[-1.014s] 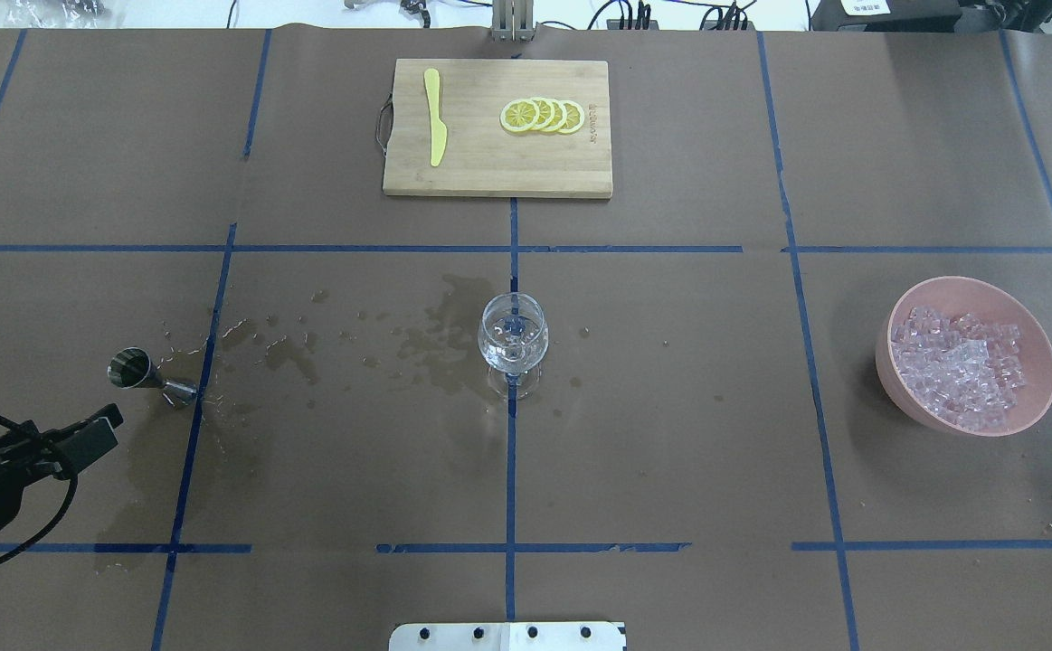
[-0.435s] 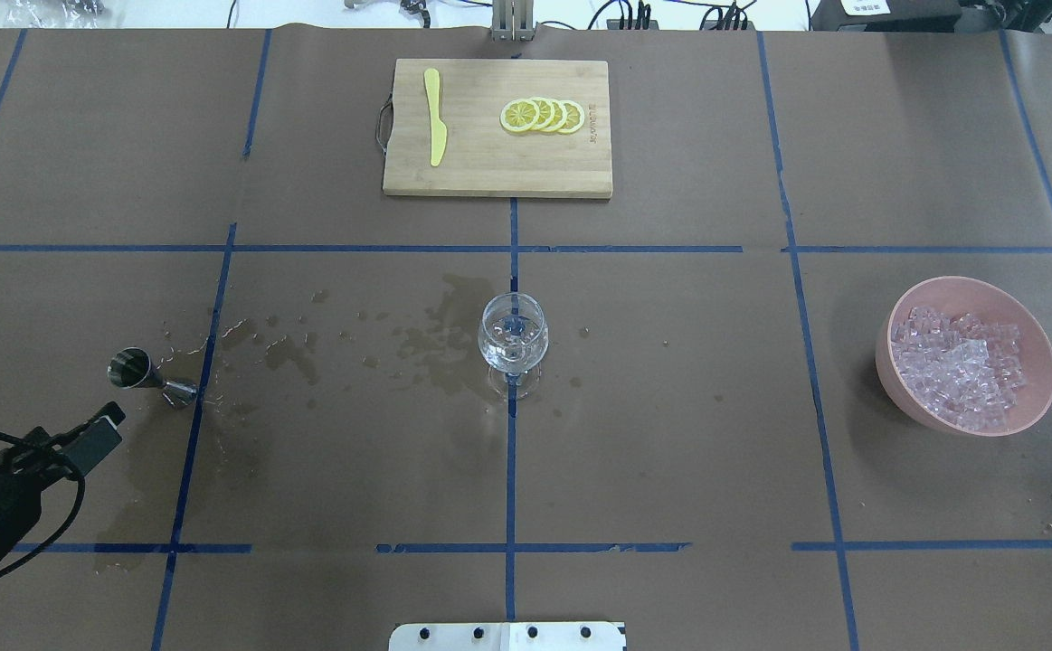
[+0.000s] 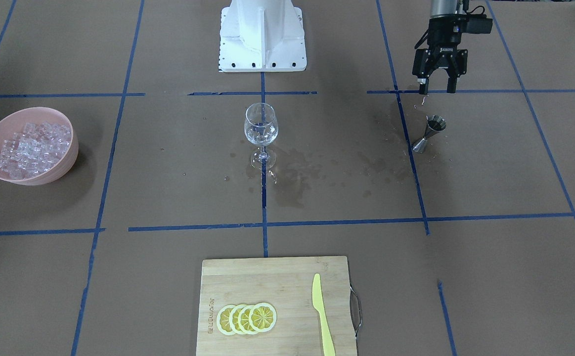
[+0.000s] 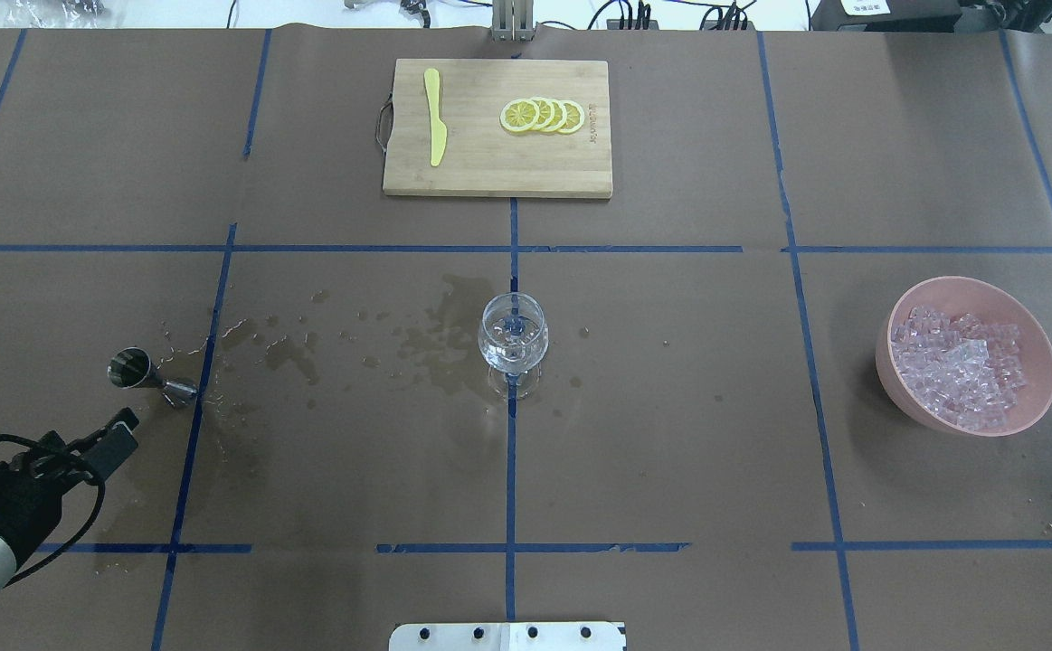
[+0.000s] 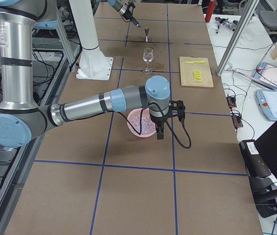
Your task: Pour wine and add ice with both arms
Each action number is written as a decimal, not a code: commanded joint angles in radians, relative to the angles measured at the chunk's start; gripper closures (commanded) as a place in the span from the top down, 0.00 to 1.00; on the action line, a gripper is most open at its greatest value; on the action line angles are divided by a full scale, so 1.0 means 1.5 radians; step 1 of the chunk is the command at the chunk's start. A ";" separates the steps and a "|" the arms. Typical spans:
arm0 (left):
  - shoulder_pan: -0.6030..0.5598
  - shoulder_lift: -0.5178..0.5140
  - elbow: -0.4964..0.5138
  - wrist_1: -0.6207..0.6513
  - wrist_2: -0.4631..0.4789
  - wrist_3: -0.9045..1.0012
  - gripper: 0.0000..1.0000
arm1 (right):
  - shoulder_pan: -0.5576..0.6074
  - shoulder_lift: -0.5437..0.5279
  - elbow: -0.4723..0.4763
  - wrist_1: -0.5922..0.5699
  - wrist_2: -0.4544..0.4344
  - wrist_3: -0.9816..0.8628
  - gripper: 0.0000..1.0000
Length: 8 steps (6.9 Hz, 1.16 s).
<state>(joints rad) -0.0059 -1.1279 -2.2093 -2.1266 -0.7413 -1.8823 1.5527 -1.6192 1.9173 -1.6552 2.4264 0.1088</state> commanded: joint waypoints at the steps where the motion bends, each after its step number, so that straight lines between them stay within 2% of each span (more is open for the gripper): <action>1: 0.028 -0.026 0.004 0.080 0.029 0.032 1.00 | 0.000 0.000 0.002 0.000 0.000 0.000 1.00; 5: 0.031 -0.070 0.015 0.112 0.076 0.033 1.00 | 0.000 0.000 0.006 0.000 -0.001 0.000 1.00; 6: 0.030 -0.093 0.026 0.113 0.107 0.033 1.00 | 0.000 0.000 0.006 0.000 -0.001 0.000 1.00; 8: 0.026 -0.094 0.056 0.114 0.116 0.033 1.00 | -0.001 0.000 0.007 0.000 0.000 0.001 1.00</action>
<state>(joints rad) 0.0359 -1.2630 -2.1505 -1.9566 -0.5784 -1.8331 1.5514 -1.6199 1.9271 -1.6552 2.4255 0.1093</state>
